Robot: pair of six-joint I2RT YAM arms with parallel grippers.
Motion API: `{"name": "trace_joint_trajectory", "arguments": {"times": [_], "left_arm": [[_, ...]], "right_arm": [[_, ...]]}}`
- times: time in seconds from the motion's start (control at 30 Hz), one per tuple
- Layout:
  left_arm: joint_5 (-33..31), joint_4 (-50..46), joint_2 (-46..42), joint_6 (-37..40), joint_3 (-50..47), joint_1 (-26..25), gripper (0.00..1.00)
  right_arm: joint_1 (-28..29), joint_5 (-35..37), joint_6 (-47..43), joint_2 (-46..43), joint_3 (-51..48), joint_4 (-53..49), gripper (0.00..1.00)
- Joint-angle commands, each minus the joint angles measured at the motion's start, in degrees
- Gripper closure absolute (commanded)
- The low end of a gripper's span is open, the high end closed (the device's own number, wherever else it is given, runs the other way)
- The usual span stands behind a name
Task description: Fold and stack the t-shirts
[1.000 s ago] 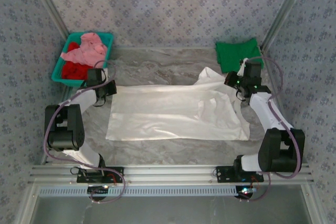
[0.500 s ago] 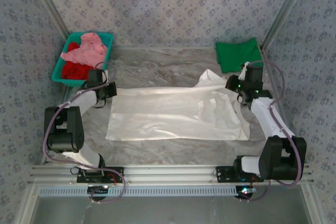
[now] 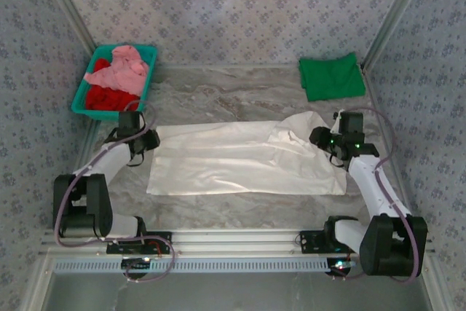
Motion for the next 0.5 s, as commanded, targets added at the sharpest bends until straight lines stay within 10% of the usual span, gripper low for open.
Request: {"name": "trace_joint_trajectory", "arguments": {"times": [0.0, 0.47], "left_arm": [[0.8, 0.5, 0.0, -0.3, 2.1, -1.4, 0.67], [-0.4, -0.1, 6.3, 3.0, 11.7, -13.6, 0.65]], "right_arm": [[0.5, -1.6, -0.6, 0.8, 2.2, 2.7, 0.54], [16.5, 7.0, -13.6, 32.5, 31.8, -10.1, 0.41]]}}
